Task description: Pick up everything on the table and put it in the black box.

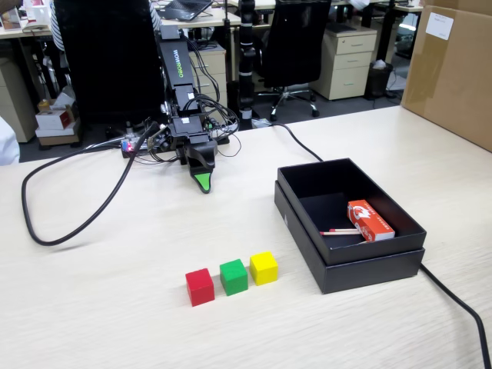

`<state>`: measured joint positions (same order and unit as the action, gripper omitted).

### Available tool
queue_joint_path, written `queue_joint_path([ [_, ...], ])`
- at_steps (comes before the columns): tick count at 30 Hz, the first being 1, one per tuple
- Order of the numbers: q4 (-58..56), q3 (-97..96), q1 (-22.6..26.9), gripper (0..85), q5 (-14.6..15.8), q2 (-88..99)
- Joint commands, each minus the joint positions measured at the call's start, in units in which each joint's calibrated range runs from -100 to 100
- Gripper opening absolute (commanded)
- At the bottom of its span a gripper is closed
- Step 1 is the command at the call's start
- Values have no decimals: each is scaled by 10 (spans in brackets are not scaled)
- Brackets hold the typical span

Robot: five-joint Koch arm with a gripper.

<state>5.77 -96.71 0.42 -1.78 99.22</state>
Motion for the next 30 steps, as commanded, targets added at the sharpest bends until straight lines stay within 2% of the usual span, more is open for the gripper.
queue_joint_path([
  [1, -23, -8, 2, 500, -1, -4],
  [7, -25, 7, -1, 501, 0, -9],
  [16, -221, 233, -8, 493, 9, -96],
  [25, -467, 623, -31, 500, 15, -393],
  [30, -546, 829, -51, 489, 13, -579],
])
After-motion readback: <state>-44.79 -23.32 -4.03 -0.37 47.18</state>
